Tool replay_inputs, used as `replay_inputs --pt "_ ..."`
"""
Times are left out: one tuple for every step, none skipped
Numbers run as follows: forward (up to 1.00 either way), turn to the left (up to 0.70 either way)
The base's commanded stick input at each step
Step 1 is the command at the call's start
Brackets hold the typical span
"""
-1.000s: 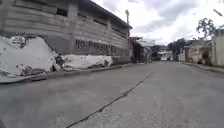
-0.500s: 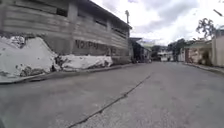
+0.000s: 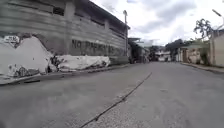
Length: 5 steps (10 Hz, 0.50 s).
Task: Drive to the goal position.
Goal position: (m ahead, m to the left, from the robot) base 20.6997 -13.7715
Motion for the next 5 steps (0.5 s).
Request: replay_inputs --pt "0.55 -0.32" --pt "0.55 -0.32" --pt "0.55 -0.32" --pt "0.55 -0.32" --pt "0.55 -0.32"
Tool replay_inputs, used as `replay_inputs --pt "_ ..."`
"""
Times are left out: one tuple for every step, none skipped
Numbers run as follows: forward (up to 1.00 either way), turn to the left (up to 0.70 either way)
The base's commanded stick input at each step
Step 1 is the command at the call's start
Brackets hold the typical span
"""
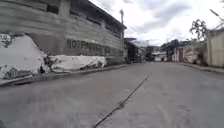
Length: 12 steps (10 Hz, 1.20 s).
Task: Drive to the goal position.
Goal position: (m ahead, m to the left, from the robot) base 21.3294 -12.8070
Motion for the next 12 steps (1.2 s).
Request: replay_inputs --pt "0.55 -0.32" --pt "0.55 -0.32" --pt "0.55 -0.32" --pt "0.55 -0.32" --pt "0.54 -0.31" --pt "0.55 -0.32" --pt "0.55 -0.32" --pt "0.55 -0.32" --pt "0.54 -0.31" --pt "0.54 -0.31" --pt "0.54 -0.31" --pt "0.54 -0.31"
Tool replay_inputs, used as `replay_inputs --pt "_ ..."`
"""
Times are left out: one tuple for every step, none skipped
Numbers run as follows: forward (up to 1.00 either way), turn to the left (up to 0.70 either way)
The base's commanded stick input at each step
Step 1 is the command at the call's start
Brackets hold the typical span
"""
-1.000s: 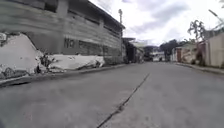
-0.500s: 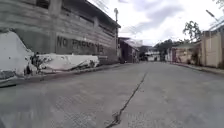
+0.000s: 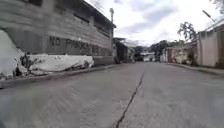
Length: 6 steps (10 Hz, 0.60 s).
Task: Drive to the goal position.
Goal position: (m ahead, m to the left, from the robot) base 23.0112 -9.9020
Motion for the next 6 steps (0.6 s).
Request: replay_inputs --pt "0.54 -0.31" --pt "0.54 -0.31" --pt "0.54 -0.31" --pt "0.54 -0.31" --pt "0.54 -0.31" --pt "0.54 -0.31"
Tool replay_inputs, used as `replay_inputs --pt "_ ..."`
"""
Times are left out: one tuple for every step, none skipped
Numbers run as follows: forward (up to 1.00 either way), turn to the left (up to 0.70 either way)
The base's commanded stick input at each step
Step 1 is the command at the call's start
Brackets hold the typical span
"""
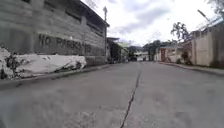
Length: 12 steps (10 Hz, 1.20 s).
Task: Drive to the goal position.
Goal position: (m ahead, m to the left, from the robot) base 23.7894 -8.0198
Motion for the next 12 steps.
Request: replay_inputs --pt "0.54 -0.31" --pt "0.54 -0.31" --pt "0.54 -0.31" --pt "0.54 -0.31" --pt "0.54 -0.31" --pt "0.54 -0.31" --pt "0.54 -0.31" --pt "0.54 -0.31" --pt "0.54 -0.31" --pt "0.54 -0.31" --pt "0.54 -0.31" --pt "0.53 -0.30"
